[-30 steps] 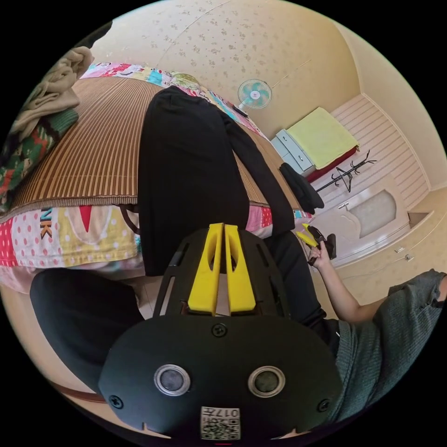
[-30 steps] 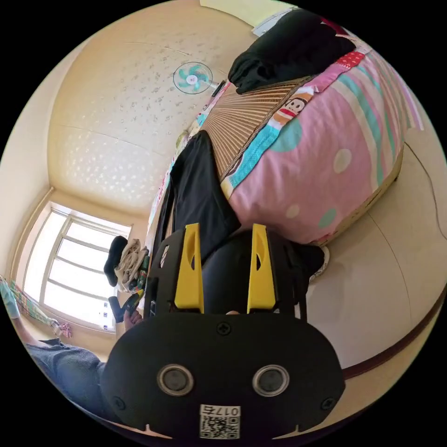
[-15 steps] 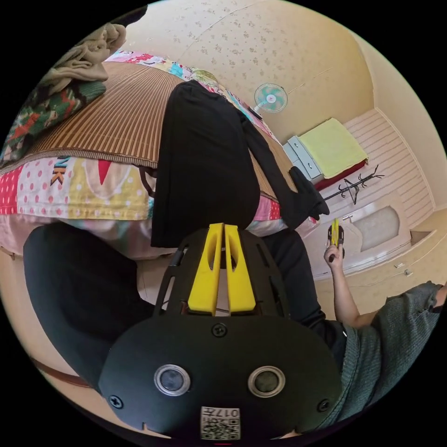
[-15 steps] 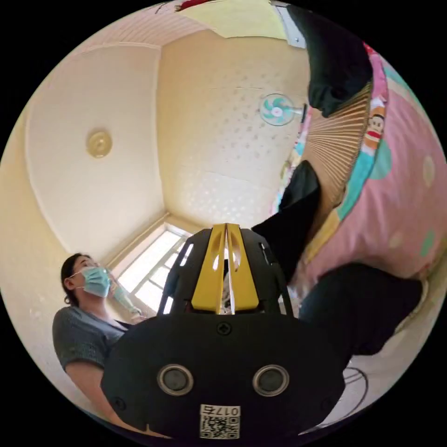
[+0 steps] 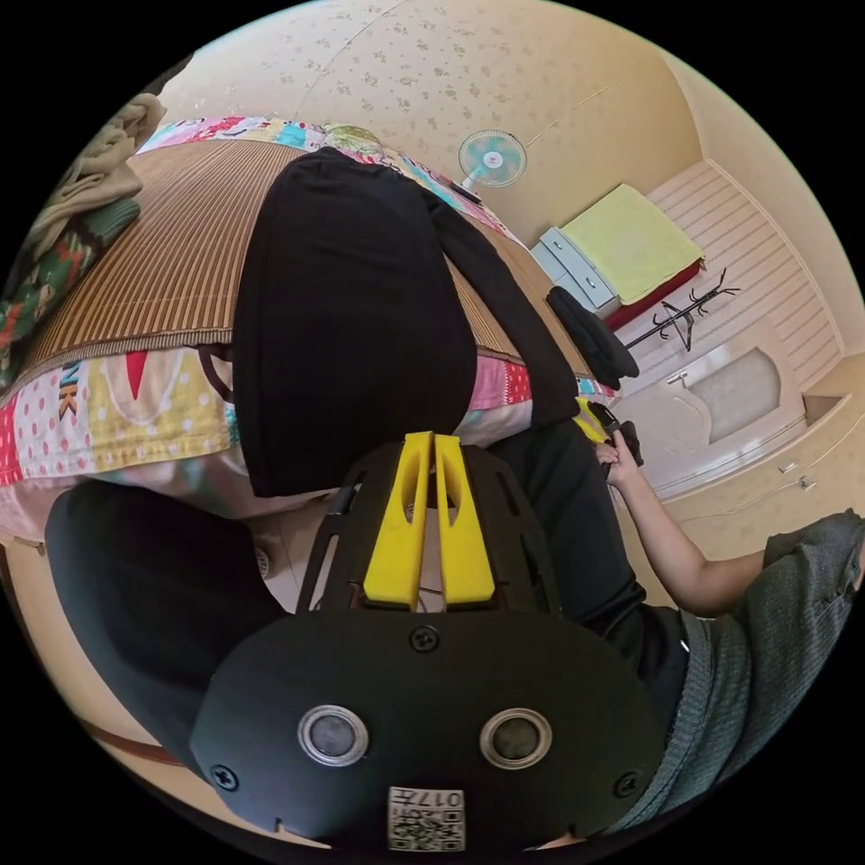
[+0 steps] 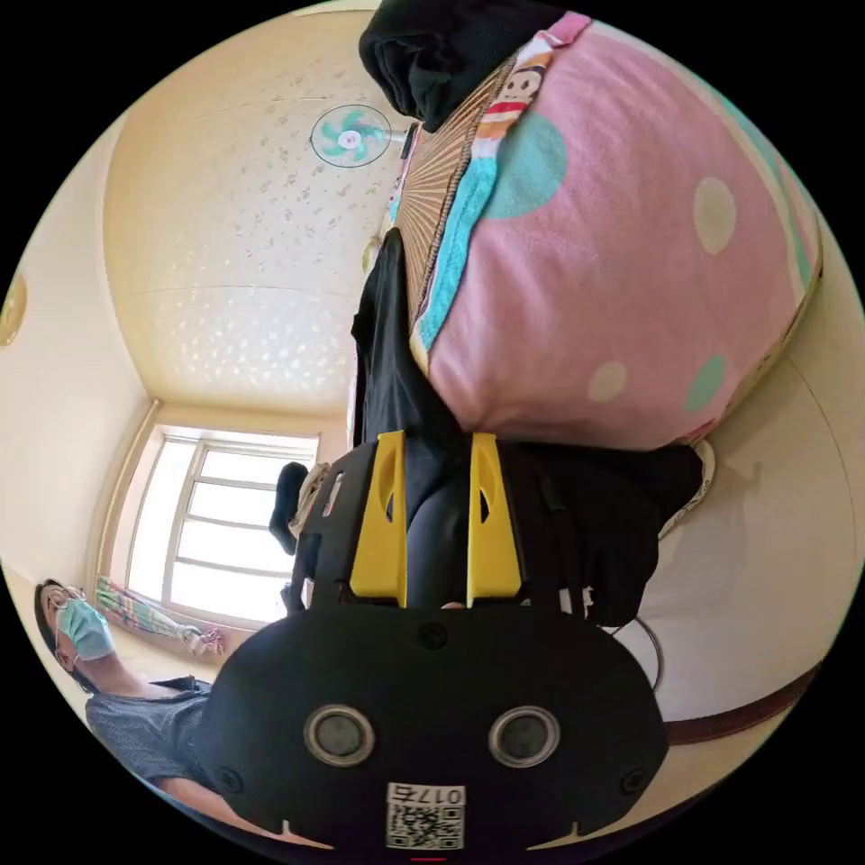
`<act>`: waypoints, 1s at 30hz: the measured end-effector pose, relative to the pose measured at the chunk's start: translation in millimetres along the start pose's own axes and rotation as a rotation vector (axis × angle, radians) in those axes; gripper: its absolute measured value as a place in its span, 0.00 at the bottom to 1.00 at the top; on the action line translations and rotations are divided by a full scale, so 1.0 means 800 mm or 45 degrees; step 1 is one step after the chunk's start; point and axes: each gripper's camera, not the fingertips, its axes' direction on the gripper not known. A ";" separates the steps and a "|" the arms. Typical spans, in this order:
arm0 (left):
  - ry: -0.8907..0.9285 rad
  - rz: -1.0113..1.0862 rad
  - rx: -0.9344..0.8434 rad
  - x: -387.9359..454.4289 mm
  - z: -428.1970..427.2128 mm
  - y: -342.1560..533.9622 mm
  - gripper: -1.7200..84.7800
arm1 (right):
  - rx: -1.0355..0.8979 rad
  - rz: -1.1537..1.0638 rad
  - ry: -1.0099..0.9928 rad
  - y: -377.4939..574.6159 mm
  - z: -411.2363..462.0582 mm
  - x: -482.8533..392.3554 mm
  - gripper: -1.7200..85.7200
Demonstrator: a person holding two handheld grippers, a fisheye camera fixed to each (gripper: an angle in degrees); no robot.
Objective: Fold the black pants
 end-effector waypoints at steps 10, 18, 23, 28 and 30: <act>0.017 -0.107 0.020 -0.038 -0.018 0.014 0.01 | 0.136 -0.299 -0.653 0.047 -0.041 -0.064 0.06; 0.026 -0.068 0.058 -0.045 -0.030 -0.015 0.02 | 0.213 -0.217 0.140 0.080 -0.058 -0.103 0.05; 0.205 -0.076 0.102 -0.040 -0.034 -0.055 0.10 | 0.037 -0.729 0.036 0.099 0.023 -0.261 0.05; 0.556 -0.025 0.117 -0.016 -0.023 -0.138 0.25 | -0.394 -1.062 0.007 0.148 0.189 -0.362 0.05; 0.619 -0.024 0.048 -0.006 -0.006 -0.179 0.25 | -0.492 -1.101 -0.011 0.168 0.235 -0.376 0.05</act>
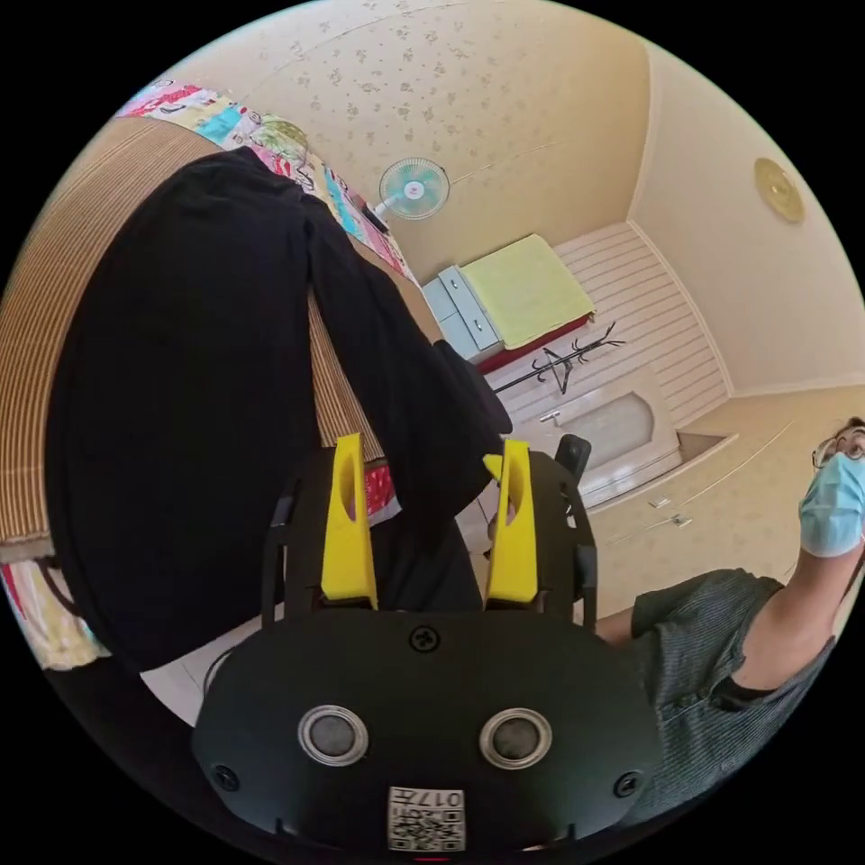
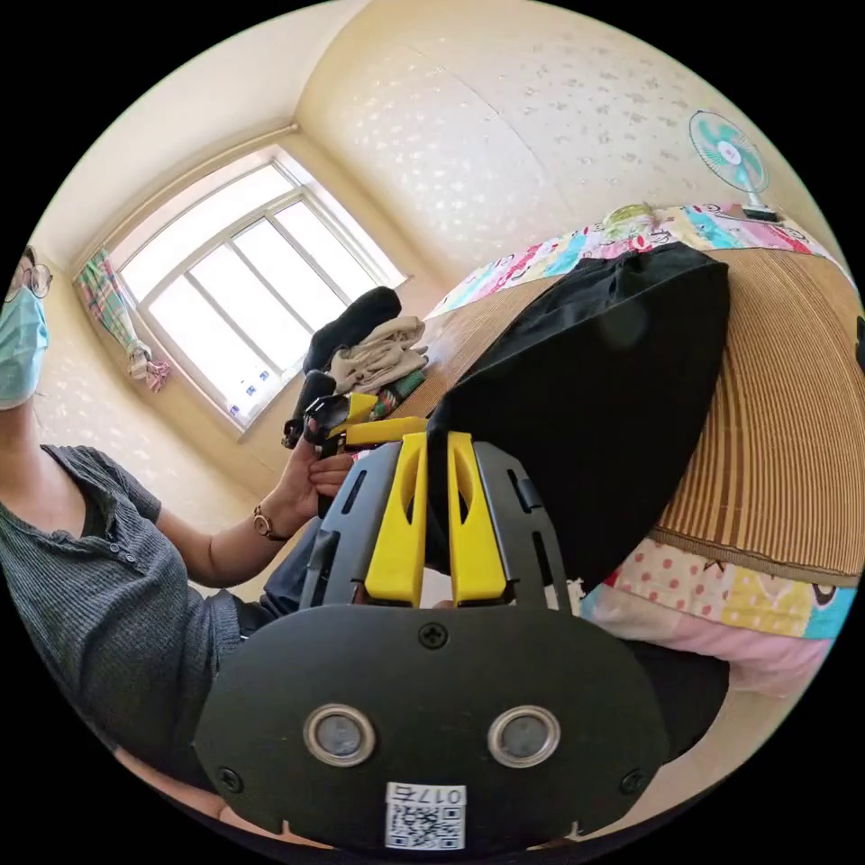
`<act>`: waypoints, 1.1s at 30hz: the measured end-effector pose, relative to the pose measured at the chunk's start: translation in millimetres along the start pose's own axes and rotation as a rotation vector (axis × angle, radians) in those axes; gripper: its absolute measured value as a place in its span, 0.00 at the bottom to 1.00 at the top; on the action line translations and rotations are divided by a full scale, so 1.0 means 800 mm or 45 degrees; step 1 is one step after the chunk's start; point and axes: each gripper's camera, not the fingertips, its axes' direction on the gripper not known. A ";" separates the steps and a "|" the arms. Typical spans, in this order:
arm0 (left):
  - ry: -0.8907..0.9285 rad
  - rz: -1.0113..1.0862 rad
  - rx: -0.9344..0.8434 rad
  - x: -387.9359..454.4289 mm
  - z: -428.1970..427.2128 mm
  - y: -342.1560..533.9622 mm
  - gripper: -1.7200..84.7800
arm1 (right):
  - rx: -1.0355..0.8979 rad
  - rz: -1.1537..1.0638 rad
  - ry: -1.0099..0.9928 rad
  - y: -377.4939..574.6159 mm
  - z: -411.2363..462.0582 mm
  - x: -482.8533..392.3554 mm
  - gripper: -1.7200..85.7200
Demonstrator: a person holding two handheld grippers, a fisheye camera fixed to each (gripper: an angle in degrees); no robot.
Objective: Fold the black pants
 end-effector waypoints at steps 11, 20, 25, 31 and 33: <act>-0.183 0.123 -0.220 -0.014 0.039 -0.056 0.03 | -0.346 -0.166 -0.037 -0.080 0.026 0.018 0.10; 0.070 0.166 -0.257 -0.018 0.070 -0.081 0.02 | -0.121 0.357 0.621 -0.394 0.036 0.300 0.22; 0.167 0.115 -0.263 -0.022 0.080 -0.097 0.02 | -0.263 0.602 0.847 -0.492 0.116 0.390 0.13; 0.094 0.002 -0.324 -0.024 0.036 -0.116 0.01 | -0.101 0.316 1.261 -0.540 0.152 0.236 0.05; 0.022 -0.104 -0.332 -0.020 -0.004 -0.111 0.01 | -0.043 0.214 1.206 -0.559 0.172 0.177 0.04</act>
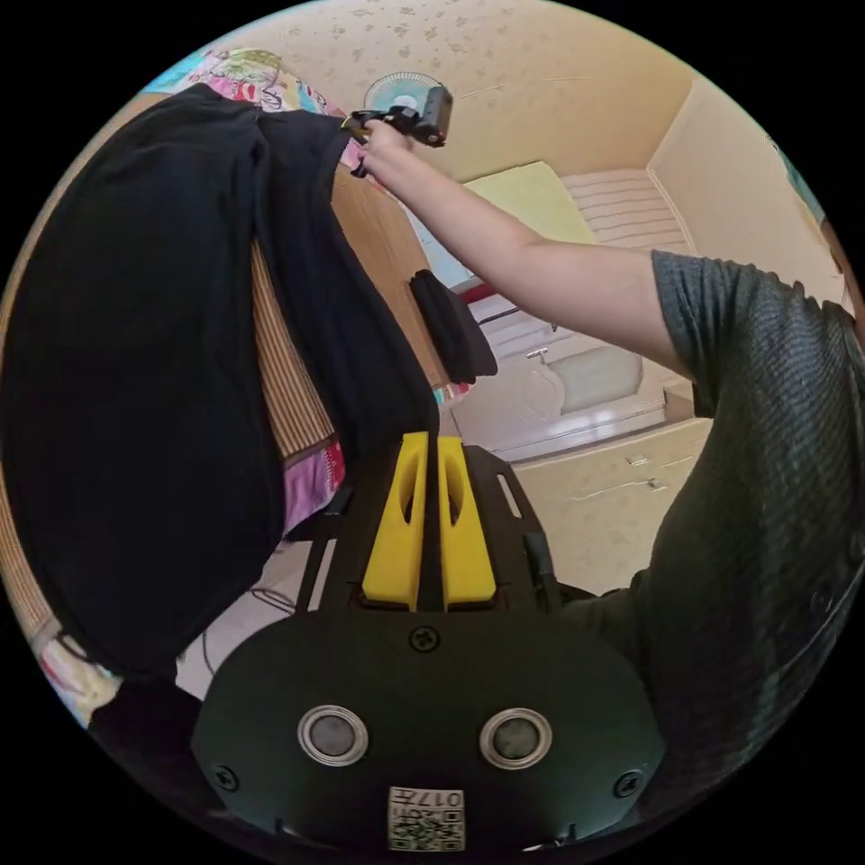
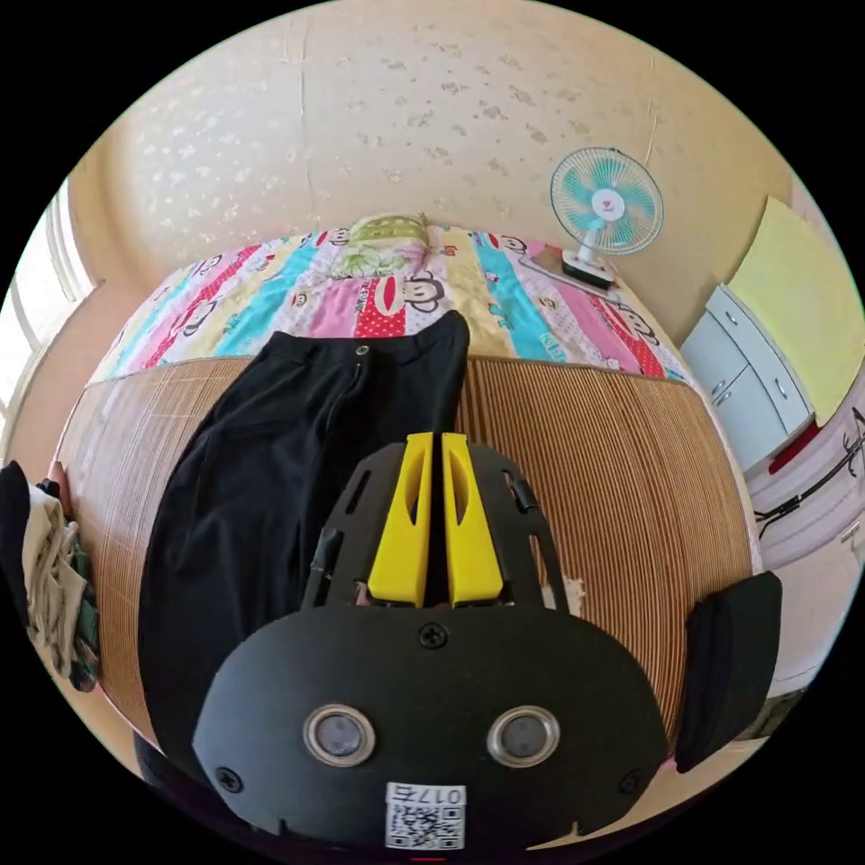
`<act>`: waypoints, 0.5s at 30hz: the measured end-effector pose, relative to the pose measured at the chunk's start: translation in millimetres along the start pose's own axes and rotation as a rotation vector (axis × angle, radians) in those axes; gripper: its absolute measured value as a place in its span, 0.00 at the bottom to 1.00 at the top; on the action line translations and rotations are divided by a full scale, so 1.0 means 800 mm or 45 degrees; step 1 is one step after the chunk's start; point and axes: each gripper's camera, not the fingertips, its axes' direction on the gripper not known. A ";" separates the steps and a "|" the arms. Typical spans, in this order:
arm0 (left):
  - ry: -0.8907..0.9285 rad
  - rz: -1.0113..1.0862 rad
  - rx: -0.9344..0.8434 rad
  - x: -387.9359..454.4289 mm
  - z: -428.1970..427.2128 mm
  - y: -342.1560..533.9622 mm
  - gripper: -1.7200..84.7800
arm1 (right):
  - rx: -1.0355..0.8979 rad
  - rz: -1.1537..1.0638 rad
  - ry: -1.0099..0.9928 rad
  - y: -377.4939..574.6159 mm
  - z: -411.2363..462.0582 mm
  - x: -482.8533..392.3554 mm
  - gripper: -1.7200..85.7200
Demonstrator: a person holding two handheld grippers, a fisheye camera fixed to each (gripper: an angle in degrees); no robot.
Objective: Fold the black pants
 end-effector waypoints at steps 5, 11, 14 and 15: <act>-0.257 -0.254 0.028 0.005 -0.084 0.041 0.01 | 0.011 -0.003 -0.238 -0.036 -0.022 -0.139 0.04; -0.592 -0.363 0.058 -0.024 -0.161 0.049 0.02 | -0.258 0.070 -0.554 -0.041 0.072 -0.249 0.03; -0.689 -0.424 -0.029 -0.052 -0.173 0.044 0.03 | -0.368 -0.006 -0.650 -0.010 0.064 -0.270 0.04; -0.679 -0.444 -0.077 -0.062 -0.174 0.040 0.03 | -0.401 -0.039 -0.624 0.012 0.046 -0.269 0.04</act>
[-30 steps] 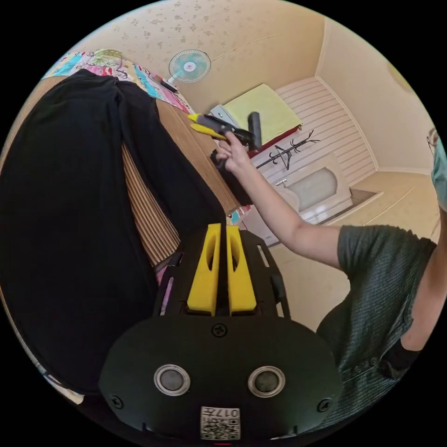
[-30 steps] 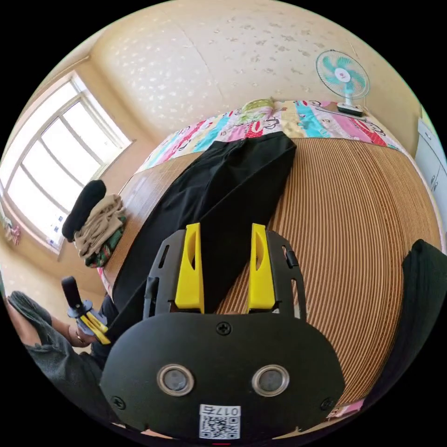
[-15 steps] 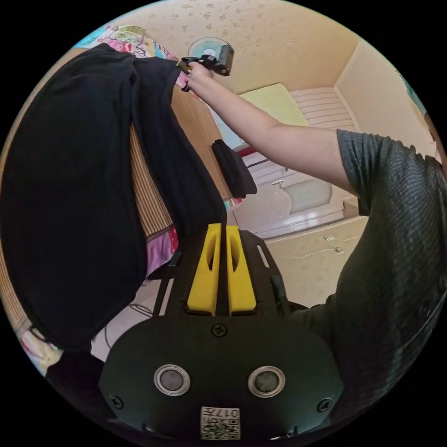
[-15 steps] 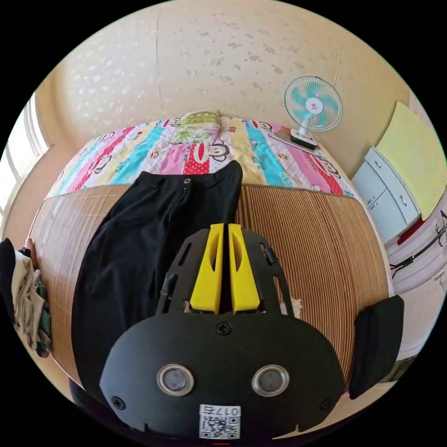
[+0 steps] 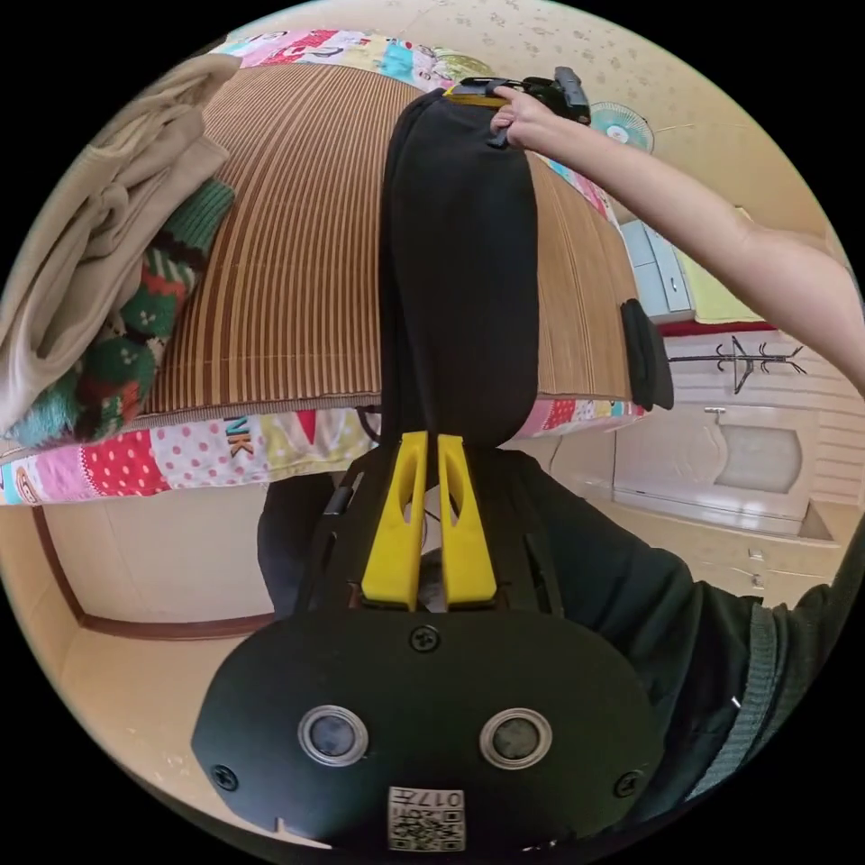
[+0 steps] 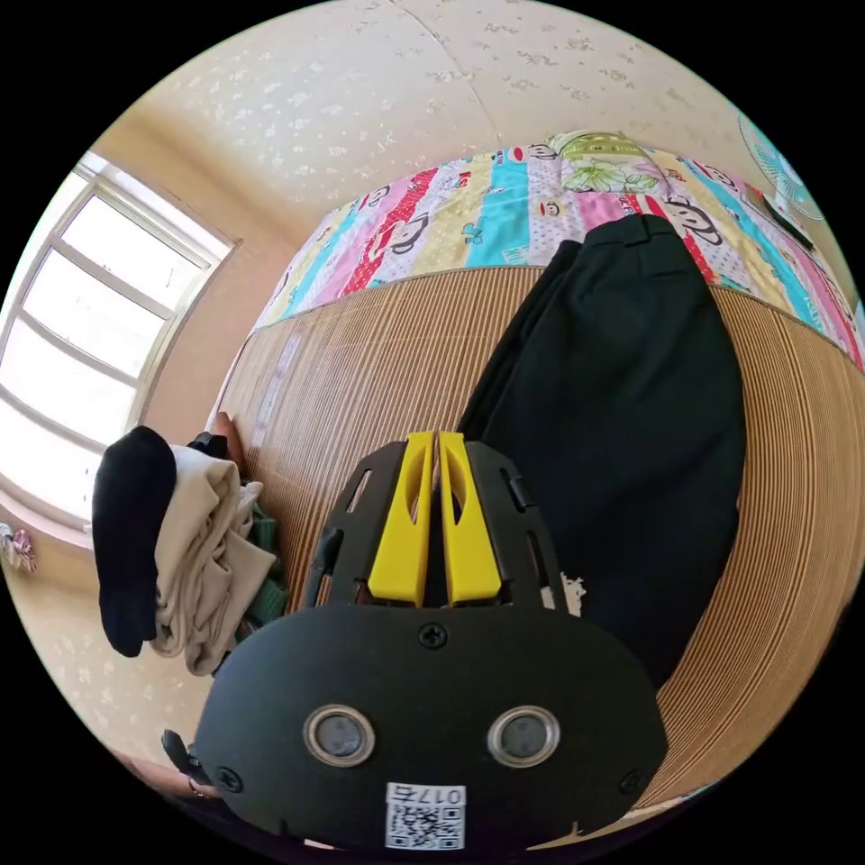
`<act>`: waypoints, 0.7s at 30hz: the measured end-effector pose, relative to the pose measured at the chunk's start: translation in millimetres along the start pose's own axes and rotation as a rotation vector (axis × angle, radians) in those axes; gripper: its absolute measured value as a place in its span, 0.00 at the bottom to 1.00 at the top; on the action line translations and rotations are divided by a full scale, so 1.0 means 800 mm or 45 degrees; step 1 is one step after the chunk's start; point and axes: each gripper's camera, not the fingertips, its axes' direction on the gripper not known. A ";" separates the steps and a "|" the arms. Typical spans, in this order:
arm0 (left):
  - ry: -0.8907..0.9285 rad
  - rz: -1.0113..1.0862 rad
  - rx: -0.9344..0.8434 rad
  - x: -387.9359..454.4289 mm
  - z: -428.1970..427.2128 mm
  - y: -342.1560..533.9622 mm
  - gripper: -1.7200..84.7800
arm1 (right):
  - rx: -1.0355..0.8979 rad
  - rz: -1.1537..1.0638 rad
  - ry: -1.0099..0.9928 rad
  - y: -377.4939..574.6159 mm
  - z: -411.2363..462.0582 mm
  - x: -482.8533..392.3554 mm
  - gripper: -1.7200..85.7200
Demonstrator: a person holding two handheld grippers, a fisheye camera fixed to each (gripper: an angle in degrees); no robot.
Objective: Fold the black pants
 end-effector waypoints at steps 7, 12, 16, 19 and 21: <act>0.123 0.013 -0.070 -0.019 -0.027 -0.025 0.05 | -0.286 0.075 0.067 0.214 -0.109 0.033 0.07; 0.105 0.072 -0.007 -0.018 -0.027 -0.096 0.11 | -0.407 0.272 0.097 0.313 -0.142 0.098 0.10; 0.067 0.008 -0.028 -0.019 0.014 -0.164 0.12 | -0.400 0.386 -0.094 0.329 -0.120 0.153 0.11; -0.022 -0.064 -0.161 -0.009 0.062 -0.185 0.10 | -0.494 0.338 -0.224 0.322 -0.085 0.167 0.10; -0.130 -0.080 -0.090 0.007 0.069 -0.173 0.05 | -0.536 0.334 -0.204 0.320 -0.074 0.173 0.08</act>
